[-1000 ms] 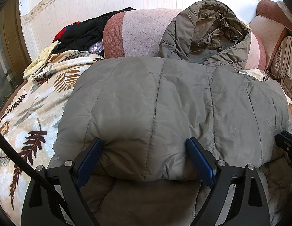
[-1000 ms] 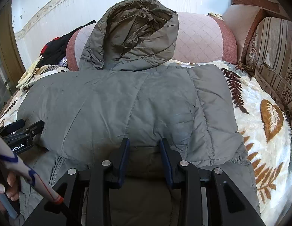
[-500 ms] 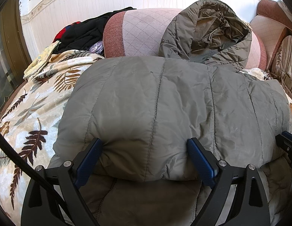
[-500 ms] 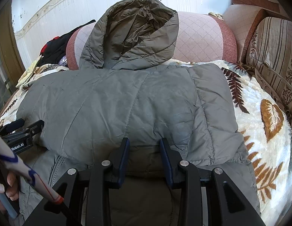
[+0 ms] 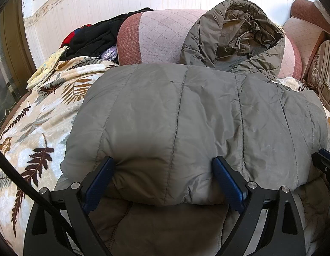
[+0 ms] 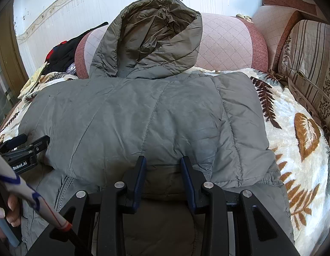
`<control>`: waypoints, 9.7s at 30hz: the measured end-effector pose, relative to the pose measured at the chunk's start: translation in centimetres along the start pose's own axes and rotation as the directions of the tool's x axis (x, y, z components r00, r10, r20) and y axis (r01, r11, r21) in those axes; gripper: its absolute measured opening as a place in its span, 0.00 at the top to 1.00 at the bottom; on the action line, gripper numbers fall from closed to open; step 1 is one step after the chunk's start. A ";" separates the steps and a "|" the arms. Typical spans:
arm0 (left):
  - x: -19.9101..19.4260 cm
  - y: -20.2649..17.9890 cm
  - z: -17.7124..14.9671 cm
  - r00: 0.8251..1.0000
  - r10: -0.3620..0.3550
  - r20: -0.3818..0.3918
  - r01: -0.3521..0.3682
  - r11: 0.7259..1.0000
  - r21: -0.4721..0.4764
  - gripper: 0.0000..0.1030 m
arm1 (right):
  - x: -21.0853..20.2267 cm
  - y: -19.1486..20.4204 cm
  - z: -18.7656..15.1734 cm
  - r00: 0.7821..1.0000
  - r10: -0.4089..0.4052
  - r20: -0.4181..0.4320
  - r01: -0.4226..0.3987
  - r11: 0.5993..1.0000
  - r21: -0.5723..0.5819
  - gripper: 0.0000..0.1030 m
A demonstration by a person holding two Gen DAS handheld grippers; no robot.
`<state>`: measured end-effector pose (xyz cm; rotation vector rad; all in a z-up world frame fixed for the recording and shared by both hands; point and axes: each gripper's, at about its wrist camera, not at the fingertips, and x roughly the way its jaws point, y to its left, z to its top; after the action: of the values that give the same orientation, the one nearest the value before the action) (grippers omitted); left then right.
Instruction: Fold large clothes
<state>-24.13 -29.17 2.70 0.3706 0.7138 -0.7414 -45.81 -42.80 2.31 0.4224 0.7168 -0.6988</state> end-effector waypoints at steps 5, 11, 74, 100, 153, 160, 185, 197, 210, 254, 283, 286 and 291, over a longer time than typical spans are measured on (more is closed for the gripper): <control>-0.3 0.2 -0.1 1.000 0.006 0.008 -0.006 1.000 0.004 0.10 | -0.2 -0.3 -0.1 1.000 0.011 0.008 -0.011 1.000 0.010 0.64; -1.8 -0.2 0.3 1.000 0.010 0.023 -0.011 1.000 0.021 0.10 | -2.3 -0.3 -0.3 0.999 0.038 0.001 -0.038 0.999 0.033 0.64; -31.8 -0.4 -5.4 0.980 0.026 0.197 -0.022 1.000 -0.022 0.10 | -29.3 1.6 -5.9 0.962 0.198 0.190 -0.216 0.973 0.076 0.44; -5.2 -1.8 -0.9 0.999 0.026 0.025 -0.026 1.000 -0.014 0.10 | -10.9 0.6 -0.4 0.995 0.021 -0.094 -0.010 0.993 0.116 0.44; -2.6 -0.5 0.5 1.000 -0.002 0.004 0.002 0.998 -0.057 0.10 | -0.2 -4.0 24.5 0.991 -0.133 0.033 0.130 0.989 0.065 0.44; -2.4 -1.0 0.3 1.000 0.000 0.010 0.001 0.999 -0.039 0.10 | 4.7 -6.4 28.9 0.984 -0.174 0.028 0.171 0.981 0.091 0.44; -3.5 0.7 1.0 0.999 -0.018 0.050 0.022 0.996 -0.082 0.10 | -0.7 0.9 24.9 0.978 -0.064 0.197 0.100 0.979 -0.179 0.93; -6.5 7.5 2.9 0.980 0.045 0.195 0.013 0.958 -0.287 0.10 | -10.7 4.8 8.7 0.978 0.063 0.198 -0.011 0.968 -0.251 0.93; -3.3 0.1 3.6 0.987 -0.076 0.143 0.087 0.994 -0.070 0.10 | -3.2 5.4 -2.3 0.998 -0.064 0.002 0.062 0.944 -0.323 0.93; -7.1 -0.8 3.4 0.946 -0.107 0.307 0.120 0.992 -0.025 0.08 | 2.5 -2.0 3.8 0.997 0.066 -0.040 -0.064 0.997 0.035 0.67; -0.2 -3.4 2.5 0.997 -0.080 0.016 0.080 0.997 0.003 0.06 | 0.4 0.6 4.4 0.989 0.142 0.045 -0.140 0.989 -0.048 0.65; -0.2 -3.5 2.3 0.997 -0.074 0.017 0.074 0.997 0.014 0.06 | 1.8 0.3 3.8 0.990 0.140 -0.009 -0.140 0.990 -0.029 0.65; -0.2 -3.4 2.2 0.997 -0.076 0.017 0.076 0.997 0.014 0.06 | 1.9 0.8 3.5 0.993 0.117 -0.009 -0.118 0.991 -0.061 0.65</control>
<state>-25.70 -32.65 4.16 0.3502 0.7097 -0.8211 -42.62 -45.02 3.49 0.4066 0.7107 -0.5636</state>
